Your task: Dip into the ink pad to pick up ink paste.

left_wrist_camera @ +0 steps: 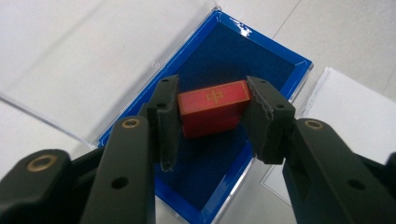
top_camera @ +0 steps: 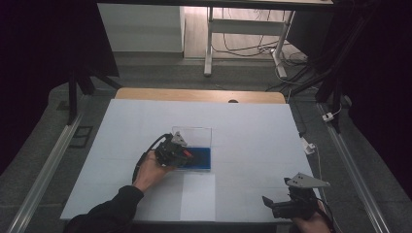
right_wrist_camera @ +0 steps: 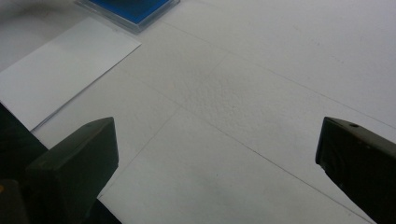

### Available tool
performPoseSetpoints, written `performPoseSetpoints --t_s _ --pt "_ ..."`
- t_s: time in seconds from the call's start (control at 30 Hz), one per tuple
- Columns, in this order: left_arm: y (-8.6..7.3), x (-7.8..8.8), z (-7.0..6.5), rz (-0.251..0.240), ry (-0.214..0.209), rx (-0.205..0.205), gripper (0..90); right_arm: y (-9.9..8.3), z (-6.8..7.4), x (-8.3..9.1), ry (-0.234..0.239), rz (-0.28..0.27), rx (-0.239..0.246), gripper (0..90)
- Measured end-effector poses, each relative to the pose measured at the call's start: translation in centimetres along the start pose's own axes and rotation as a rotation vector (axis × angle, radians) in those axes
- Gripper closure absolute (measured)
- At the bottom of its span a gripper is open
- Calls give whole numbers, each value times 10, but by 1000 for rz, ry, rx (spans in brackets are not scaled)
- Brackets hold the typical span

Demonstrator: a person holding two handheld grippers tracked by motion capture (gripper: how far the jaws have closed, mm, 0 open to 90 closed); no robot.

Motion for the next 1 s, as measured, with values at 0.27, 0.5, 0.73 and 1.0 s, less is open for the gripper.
performPoseSetpoints --t_s 0.27,0.5,0.73,1.0 --pt "-3 -2 2 -41 -16 38 582 -1 1 -1 0 6 7 0" --pt "-2 -3 -2 -24 39 8 584 -1 1 -1 4 13 9 0" --pt "-5 -3 0 -57 10 36 585 -1 1 -1 -3 14 10 0" --pt "-4 -3 -1 -60 22 35 585 -1 0 -2 -1 11 2 0"
Point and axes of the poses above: each handheld gripper's, and its own axes: x roughly backward along the jaws, y roughly out of its top, z roughly to its left, the point moved 10 cm from there along -x, roughly forward along the jaws, and after that the axes turned 12 degrees about -y, right-handed, at the moved point
